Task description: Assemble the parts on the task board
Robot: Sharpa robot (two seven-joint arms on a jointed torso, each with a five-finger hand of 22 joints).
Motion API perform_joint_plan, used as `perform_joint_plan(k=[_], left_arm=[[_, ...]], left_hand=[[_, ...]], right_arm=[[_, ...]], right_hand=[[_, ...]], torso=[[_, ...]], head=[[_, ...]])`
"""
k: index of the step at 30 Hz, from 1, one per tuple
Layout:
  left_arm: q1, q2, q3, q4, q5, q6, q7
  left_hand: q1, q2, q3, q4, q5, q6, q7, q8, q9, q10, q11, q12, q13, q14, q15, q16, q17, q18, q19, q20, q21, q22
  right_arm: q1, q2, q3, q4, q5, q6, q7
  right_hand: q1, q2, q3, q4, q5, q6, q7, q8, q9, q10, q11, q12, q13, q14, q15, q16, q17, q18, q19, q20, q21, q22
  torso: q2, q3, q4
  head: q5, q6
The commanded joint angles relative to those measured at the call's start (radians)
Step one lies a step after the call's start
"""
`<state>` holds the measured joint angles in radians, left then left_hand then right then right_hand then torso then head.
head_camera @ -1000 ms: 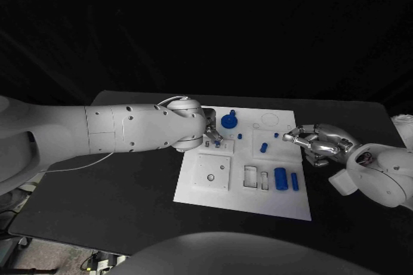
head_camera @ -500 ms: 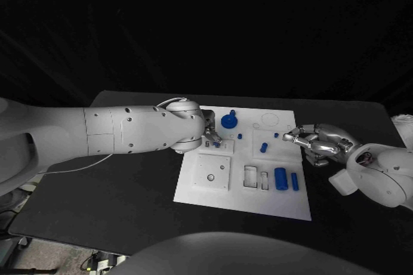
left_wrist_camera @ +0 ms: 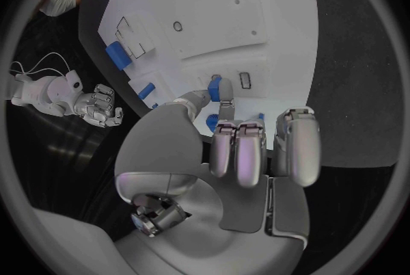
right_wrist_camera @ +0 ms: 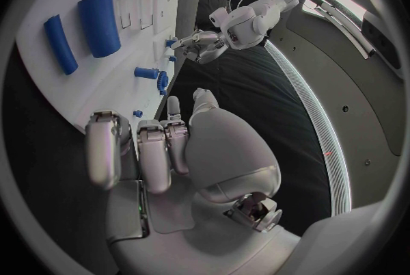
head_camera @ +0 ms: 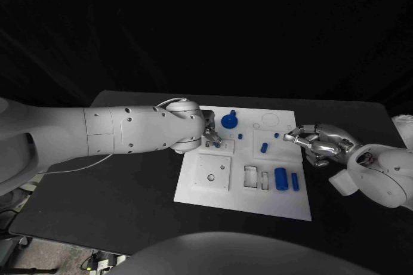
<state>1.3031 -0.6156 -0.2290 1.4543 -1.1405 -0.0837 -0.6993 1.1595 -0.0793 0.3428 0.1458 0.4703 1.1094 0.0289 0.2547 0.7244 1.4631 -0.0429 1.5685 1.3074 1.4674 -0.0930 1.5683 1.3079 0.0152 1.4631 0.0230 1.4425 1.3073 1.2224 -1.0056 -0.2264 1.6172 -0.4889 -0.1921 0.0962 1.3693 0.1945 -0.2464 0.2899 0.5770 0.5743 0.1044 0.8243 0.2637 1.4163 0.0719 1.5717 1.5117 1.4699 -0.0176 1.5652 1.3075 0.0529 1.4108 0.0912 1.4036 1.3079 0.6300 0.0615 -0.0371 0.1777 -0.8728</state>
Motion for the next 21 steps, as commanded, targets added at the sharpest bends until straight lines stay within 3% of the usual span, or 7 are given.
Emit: perform_joint_plan(k=[1,21], left_arm=[[0.0,0.002,0.0,-0.002,0.002,0.005,-0.132],[-0.006,0.012,0.0,-0.01,0.019,0.008,-0.126]], left_hand=[[0.003,-0.001,0.003,0.002,0.001,-0.001,-0.008,0.004,0.001,0.108,-0.007,0.002,0.263,0.103,-0.005,0.002,0.263,0.021,0.025,-0.006,-0.003,0.181],[0.001,-0.001,0.004,0.004,-0.001,-0.003,-0.008,0.003,0.002,0.108,-0.006,0.002,0.263,0.103,-0.005,0.002,0.263,0.021,0.024,-0.007,-0.006,0.179]], right_arm=[[-0.001,0.0,0.0,0.0,0.0,0.012,0.012],[-0.006,0.002,0.0,-0.003,0.0,0.014,0.013]], right_hand=[[0.014,0.001,0.006,-0.002,0.005,0.0,0.005,0.003,0.001,0.149,-0.041,-0.003,0.055,0.087,-0.004,-0.002,0.241,0.0,-0.003,0.0,-0.004,0.192],[0.015,0.001,0.007,-0.001,0.005,0.0,0.005,0.003,0.001,0.144,-0.04,-0.005,0.051,0.087,-0.004,-0.003,0.239,0.001,-0.005,0.0,-0.007,0.191]], torso=[[0.001,-0.0001,-0.0002],[0.0,0.0,0.0]], head=[[-0.001,0.0],[-0.001,0.0]])
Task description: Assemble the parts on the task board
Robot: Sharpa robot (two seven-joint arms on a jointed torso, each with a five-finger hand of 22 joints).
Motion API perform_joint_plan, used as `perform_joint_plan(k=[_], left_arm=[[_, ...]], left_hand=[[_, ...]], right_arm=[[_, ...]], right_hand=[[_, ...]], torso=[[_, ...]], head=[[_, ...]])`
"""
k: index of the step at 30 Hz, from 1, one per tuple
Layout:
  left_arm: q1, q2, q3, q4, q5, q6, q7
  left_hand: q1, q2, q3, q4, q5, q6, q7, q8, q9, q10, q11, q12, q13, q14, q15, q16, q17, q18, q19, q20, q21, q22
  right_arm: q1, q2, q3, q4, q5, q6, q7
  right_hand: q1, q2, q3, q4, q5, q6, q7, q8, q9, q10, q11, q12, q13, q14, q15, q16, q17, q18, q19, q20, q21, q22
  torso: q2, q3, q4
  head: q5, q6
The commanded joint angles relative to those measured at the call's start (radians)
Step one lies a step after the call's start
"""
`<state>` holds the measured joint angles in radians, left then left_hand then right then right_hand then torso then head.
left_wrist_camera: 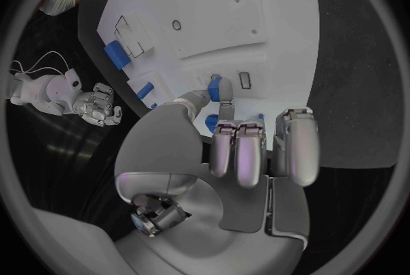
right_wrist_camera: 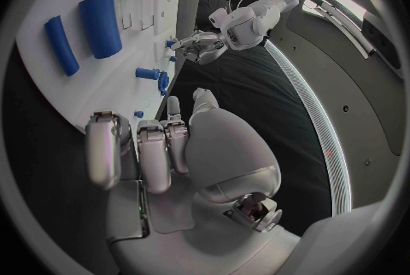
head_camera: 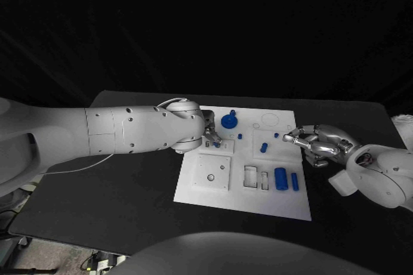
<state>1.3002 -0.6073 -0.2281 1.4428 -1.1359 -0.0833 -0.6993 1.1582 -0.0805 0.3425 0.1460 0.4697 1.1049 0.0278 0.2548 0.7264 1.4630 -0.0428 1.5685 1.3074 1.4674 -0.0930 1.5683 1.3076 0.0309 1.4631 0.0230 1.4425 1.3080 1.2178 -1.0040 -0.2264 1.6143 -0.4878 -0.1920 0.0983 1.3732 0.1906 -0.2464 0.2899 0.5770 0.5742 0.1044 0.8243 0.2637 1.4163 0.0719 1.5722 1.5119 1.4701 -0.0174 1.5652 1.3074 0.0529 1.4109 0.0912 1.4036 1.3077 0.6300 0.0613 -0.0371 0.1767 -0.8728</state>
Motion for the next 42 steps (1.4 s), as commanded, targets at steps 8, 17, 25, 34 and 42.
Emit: perform_joint_plan(k=[8,17,25,34,42], left_arm=[[-0.004,0.007,-0.001,0.005,0.025,0.009,-0.125],[-0.005,0.006,-0.001,-0.003,0.027,0.011,-0.127],[-0.005,0.008,-0.001,-0.011,0.026,0.011,-0.126],[-0.005,0.011,-0.001,-0.014,0.02,0.002,-0.119],[-0.005,0.012,-0.001,-0.008,0.018,-0.011,-0.109]], left_hand=[[0.001,0.0,0.004,0.005,-0.002,0.002,-0.007,0.003,0.0,0.108,-0.006,0.002,0.263,0.103,-0.005,0.002,0.263,0.006,0.023,-0.007,-0.007,0.178],[0.001,0.001,0.004,0.006,-0.003,0.001,-0.007,0.002,0.0,0.108,-0.006,0.002,0.263,0.103,-0.005,0.002,0.263,0.007,0.021,-0.007,-0.01,0.176],[0.001,0.001,0.005,0.006,-0.003,0.001,-0.007,0.002,0.0,0.108,-0.006,0.002,0.263,0.103,-0.005,0.002,0.263,0.007,0.02,-0.006,-0.013,0.174],[0.002,0.002,0.007,0.006,-0.004,-0.001,-0.007,0.001,0.001,0.108,-0.006,0.002,0.263,0.103,-0.005,0.002,0.263,0.008,0.019,-0.006,-0.014,0.174],[0.003,0.002,0.008,0.006,-0.004,-0.001,-0.007,0.001,0.001,0.108,-0.006,0.002,0.263,0.103,-0.005,0.002,0.263,0.007,0.019,-0.006,-0.014,0.174]], right_arm=[[-0.003,0.0,0.0,-0.001,-0.001,0.014,0.01],[-0.003,0.0,0.0,-0.002,0.0,0.013,0.011],[-0.004,0.0,0.0,-0.003,0.0,0.013,0.011],[-0.005,0.0,0.0,-0.003,0.0,0.012,0.011],[-0.006,0.001,0.0,-0.004,0.0,0.011,0.01]], right_hand=[[0.012,0.005,0.008,-0.001,0.005,0.0,0.005,0.003,0.001,0.142,-0.04,-0.007,0.049,0.087,-0.004,-0.003,0.24,0.001,-0.005,0.0,-0.007,0.192],[0.012,0.005,0.008,-0.001,0.006,0.0,0.006,0.003,0.001,0.14,-0.04,-0.007,0.047,0.087,-0.004,-0.003,0.24,0.001,-0.005,0.0,-0.007,0.192],[0.012,0.005,0.008,-0.001,0.006,0.0,0.006,0.003,0.001,0.14,-0.04,-0.007,0.047,0.087,-0.004,-0.003,0.24,0.001,-0.005,0.0,-0.007,0.192],[0.013,0.005,0.009,-0.001,0.006,0.0,0.006,0.003,0.001,0.137,-0.039,-0.008,0.045,0.086,-0.003,-0.003,0.239,0.002,-0.007,0.001,-0.009,0.191],[0.013,0.005,0.009,-0.001,0.006,0.0,0.006,0.003,0.001,0.137,-0.039,-0.008,0.045,0.086,-0.003,-0.003,0.239,0.002,-0.007,0.001,-0.009,0.191]], torso=[[0.0,0.0,0.0001],[0.0,-0.0004,0.0001],[0.0,-0.0001,0.0003],[0.0,-0.0001,-0.0001],[0.0,-0.0001,0.0003]], head=[[0.0,0.0],[0.0,0.0],[0.001,0.0],[0.001,0.0],[0.0,0.0]])
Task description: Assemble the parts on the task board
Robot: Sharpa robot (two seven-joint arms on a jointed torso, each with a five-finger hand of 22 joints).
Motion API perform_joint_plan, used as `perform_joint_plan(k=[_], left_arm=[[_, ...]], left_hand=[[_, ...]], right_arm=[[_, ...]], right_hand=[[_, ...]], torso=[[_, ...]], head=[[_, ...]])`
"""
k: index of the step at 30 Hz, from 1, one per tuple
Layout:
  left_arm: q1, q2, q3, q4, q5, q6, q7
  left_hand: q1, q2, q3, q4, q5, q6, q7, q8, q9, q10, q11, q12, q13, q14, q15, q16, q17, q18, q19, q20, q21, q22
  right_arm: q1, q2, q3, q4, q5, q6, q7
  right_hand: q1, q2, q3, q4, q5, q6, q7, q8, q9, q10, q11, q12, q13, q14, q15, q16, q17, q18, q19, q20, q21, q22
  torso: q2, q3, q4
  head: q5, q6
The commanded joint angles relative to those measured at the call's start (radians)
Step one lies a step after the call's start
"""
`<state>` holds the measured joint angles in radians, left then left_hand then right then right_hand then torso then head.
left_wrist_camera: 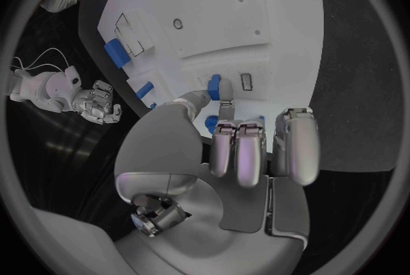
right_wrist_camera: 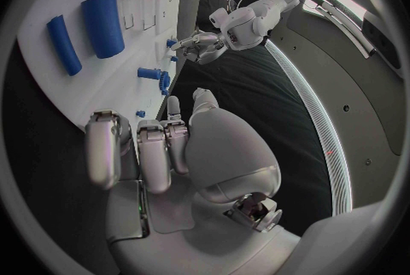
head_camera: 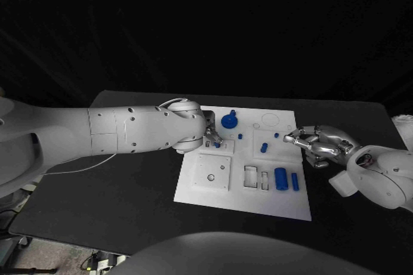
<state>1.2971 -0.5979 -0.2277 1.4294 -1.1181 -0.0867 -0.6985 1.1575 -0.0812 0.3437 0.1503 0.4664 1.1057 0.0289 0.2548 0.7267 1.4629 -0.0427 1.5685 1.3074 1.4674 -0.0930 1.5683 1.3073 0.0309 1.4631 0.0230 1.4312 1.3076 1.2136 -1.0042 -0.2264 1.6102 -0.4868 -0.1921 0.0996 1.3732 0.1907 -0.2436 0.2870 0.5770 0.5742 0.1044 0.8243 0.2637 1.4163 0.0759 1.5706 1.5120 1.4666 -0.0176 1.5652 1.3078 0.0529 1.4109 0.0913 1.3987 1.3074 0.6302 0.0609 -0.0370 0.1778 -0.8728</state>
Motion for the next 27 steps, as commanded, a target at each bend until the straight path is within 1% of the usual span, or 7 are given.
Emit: perform_joint_plan(k=[1,7,12,16,27], left_arm=[[-0.002,0.002,-0.001,0.007,0.001,-0.01,-0.109],[-0.002,-0.01,-0.001,0.027,-0.002,-0.042,-0.102],[-0.002,-0.024,0.0,0.044,-0.011,-0.069,-0.099],[-0.002,-0.033,0.0,0.055,-0.017,-0.084,-0.097],[-0.002,-0.044,0.0,0.067,-0.051,-0.119,-0.082]], left_hand=[[0.004,0.002,0.007,0.001,-0.001,-0.002,-0.008,0.001,0.001,0.108,-0.006,0.002,0.263,0.103,-0.005,0.002,0.263,0.007,0.02,-0.006,-0.003,0.174],[0.012,-0.004,0.01,-0.004,0.0,0.001,-0.01,0.005,0.005,0.108,-0.008,0.002,0.263,0.103,-0.006,0.002,0.263,0.007,0.021,-0.007,-0.001,0.176],[0.014,-0.008,0.011,-0.005,0.001,0.003,-0.011,0.006,0.007,0.108,-0.008,0.002,0.263,0.103,-0.006,0.002,0.263,0.007,0.022,-0.007,-0.001,0.176],[0.015,-0.01,0.011,-0.006,0.001,0.004,-0.011,0.006,0.007,0.108,-0.009,0.002,0.263,0.103,-0.007,0.002,0.263,0.007,0.022,-0.008,-0.002,0.176],[0.016,-0.012,0.012,-0.006,0.002,0.004,-0.012,0.007,0.008,0.108,-0.009,0.002,0.263,0.103,-0.007,0.002,0.263,0.007,0.021,-0.008,-0.003,0.175]], right_arm=[[-0.001,0.001,0.0,0.0,-0.001,0.011,0.009],[-0.002,0.0,0.0,0.0,-0.001,0.01,0.01],[-0.002,0.0,0.0,-0.001,-0.001,0.009,0.01],[-0.003,-0.001,0.0,-0.001,-0.001,0.01,0.01],[-0.004,-0.001,0.0,-0.003,-0.001,0.009,0.01]], right_hand=[[0.013,0.005,0.006,0.002,0.006,0.0,0.006,0.003,0.001,0.137,-0.043,-0.007,0.044,0.089,-0.003,-0.003,0.238,0.002,-0.007,0.001,-0.004,0.191],[0.013,0.005,0.007,0.002,0.006,0.0,0.006,0.003,0.001,0.136,-0.043,-0.007,0.044,0.089,-0.003,-0.004,0.237,0.002,-0.008,0.001,-0.005,0.191],[0.013,0.005,0.007,0.002,0.006,0.0,0.006,0.003,0.001,0.136,-0.043,-0.007,0.044,0.089,-0.003,-0.004,0.237,0.002,-0.008,0.001,-0.005,0.191],[0.013,0.005,0.007,0.002,0.006,0.0,0.006,0.003,0.001,0.136,-0.043,-0.007,0.044,0.089,-0.003,-0.004,0.237,0.002,-0.008,0.001,-0.005,0.191],[0.014,0.006,0.008,0.002,0.006,-0.001,0.007,0.003,0.001,0.135,-0.042,-0.008,0.043,0.088,-0.002,-0.004,0.236,0.002,-0.01,0.001,-0.007,0.19]], torso=[[0.0,0.0002,0.0002],[0.001,-0.0006,0.0001],[-0.001,0.0005,-0.0001],[0.0,0.0003,0.0006],[0.0,-0.0001,0.0007]], head=[[-0.001,0.0],[-0.004,0.0],[-0.005,0.0],[-0.007,0.0],[-0.005,0.0]])
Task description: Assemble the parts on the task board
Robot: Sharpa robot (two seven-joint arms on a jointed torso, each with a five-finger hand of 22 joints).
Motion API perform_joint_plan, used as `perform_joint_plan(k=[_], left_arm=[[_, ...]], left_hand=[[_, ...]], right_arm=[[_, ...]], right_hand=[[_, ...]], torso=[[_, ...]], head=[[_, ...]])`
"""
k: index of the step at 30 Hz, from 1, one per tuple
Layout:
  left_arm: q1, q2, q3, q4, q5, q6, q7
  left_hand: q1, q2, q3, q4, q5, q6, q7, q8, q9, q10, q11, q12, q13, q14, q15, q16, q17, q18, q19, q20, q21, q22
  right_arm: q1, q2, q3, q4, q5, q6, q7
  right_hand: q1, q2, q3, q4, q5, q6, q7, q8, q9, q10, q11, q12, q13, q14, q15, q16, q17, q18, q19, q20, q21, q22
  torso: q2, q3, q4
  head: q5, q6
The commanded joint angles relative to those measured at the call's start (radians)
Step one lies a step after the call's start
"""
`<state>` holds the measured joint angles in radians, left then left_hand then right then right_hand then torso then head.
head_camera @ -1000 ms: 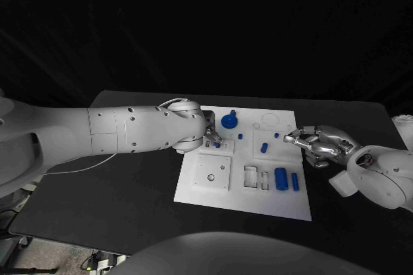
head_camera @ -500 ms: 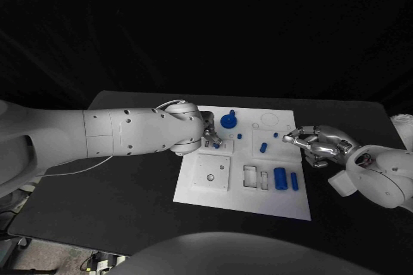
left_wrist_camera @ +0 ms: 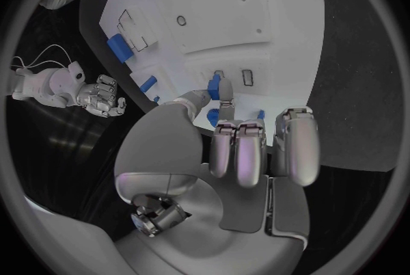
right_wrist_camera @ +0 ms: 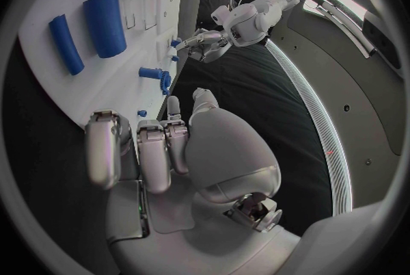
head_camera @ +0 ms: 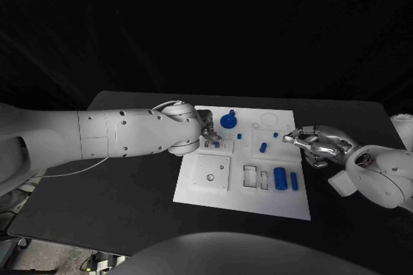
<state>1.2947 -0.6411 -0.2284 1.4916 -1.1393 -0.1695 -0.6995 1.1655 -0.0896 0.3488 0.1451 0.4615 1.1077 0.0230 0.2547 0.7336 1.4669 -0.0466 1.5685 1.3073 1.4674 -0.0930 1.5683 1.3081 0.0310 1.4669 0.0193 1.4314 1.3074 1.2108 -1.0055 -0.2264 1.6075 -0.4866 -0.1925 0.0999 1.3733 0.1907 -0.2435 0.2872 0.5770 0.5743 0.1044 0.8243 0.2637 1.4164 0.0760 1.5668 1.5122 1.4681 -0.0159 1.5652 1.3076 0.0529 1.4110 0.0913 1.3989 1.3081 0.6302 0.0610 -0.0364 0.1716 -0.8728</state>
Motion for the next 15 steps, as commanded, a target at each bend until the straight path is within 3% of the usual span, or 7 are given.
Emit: perform_joint_plan(k=[1,15], left_arm=[[0.0,-0.002,0.0,0.006,-0.035,-0.041,-0.079],[-0.01,-0.016,0.0,0.035,-0.097,-0.096,-0.06]], left_hand=[[0.008,-0.004,0.007,-0.001,0.007,0.002,-0.006,0.007,0.001,0.104,-0.005,0.002,0.263,0.103,-0.007,0.002,0.263,0.007,0.018,-0.004,-0.003,0.175],[0.008,-0.008,0.008,0.004,-0.012,-0.001,-0.005,0.006,0.004,0.104,-0.006,0.002,0.263,0.103,-0.008,0.002,0.263,0.007,0.017,-0.006,-0.006,0.174]], right_arm=[[-0.001,0.0,0.0,0.0,-0.002,0.009,0.009],[-0.006,0.003,0.0,-0.003,-0.001,-0.005,0.02]], right_hand=[[0.014,0.006,0.008,0.002,0.006,-0.001,0.007,0.003,0.001,0.135,-0.042,-0.004,0.042,0.087,-0.004,-0.004,0.236,0.002,-0.01,0.001,-0.007,0.189],[0.015,0.006,0.008,0.002,0.006,-0.002,0.007,0.003,0.001,0.133,-0.042,-0.005,0.041,0.086,-0.003,-0.004,0.235,0.003,-0.011,0.001,-0.008,0.189]], torso=[[0.0,0.0,0.0],[-0.001,0.0012,-0.0005]], head=[[0.002,0.0],[0.006,0.0]])
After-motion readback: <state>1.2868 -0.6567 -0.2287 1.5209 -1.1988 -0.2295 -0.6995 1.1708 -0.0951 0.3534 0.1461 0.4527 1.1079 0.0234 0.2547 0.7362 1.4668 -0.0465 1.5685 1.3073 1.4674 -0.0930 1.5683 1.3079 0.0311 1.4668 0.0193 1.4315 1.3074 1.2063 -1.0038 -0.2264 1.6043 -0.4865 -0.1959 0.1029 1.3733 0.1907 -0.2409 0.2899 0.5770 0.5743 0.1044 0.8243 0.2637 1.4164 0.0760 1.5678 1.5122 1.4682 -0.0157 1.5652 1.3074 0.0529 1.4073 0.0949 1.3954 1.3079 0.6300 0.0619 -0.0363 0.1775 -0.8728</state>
